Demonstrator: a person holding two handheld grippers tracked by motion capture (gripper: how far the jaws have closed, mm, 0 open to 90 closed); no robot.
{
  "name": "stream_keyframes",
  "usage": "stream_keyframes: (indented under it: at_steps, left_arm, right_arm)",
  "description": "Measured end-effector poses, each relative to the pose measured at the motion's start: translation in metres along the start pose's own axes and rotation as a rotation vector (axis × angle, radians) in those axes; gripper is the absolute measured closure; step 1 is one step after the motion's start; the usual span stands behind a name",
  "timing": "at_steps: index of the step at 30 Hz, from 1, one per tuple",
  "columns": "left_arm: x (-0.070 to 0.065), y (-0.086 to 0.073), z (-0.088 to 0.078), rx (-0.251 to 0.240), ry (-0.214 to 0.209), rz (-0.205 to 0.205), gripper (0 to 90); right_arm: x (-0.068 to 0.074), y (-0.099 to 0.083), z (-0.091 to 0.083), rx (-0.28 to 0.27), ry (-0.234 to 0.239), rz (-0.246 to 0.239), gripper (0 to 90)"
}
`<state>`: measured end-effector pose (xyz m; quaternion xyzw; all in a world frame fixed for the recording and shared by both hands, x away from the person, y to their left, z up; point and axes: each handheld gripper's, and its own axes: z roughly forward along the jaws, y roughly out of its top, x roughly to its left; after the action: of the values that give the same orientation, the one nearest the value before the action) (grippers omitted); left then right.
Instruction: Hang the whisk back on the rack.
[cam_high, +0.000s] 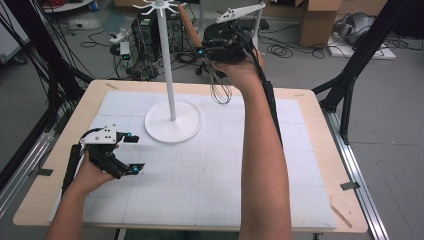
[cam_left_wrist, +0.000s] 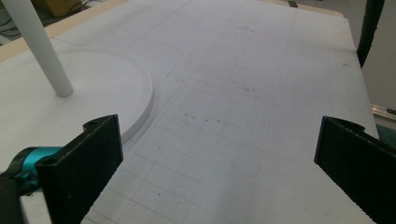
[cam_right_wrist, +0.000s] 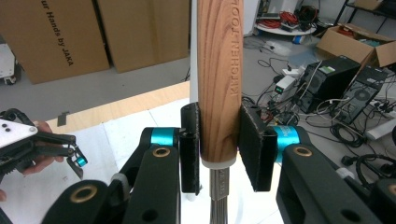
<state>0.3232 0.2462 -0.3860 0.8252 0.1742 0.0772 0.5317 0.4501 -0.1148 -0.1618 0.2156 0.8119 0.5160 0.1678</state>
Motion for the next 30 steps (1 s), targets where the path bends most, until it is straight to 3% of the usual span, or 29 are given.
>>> stream_keyframes:
  at_steps: [30]
  left_arm:
    - [0.0, -0.002, -0.003, 0.004, 0.003, -0.005, 1.6]
  right_arm:
    - [-0.006, 0.008, 0.02, 0.065, -0.071, 0.03, 70.9]
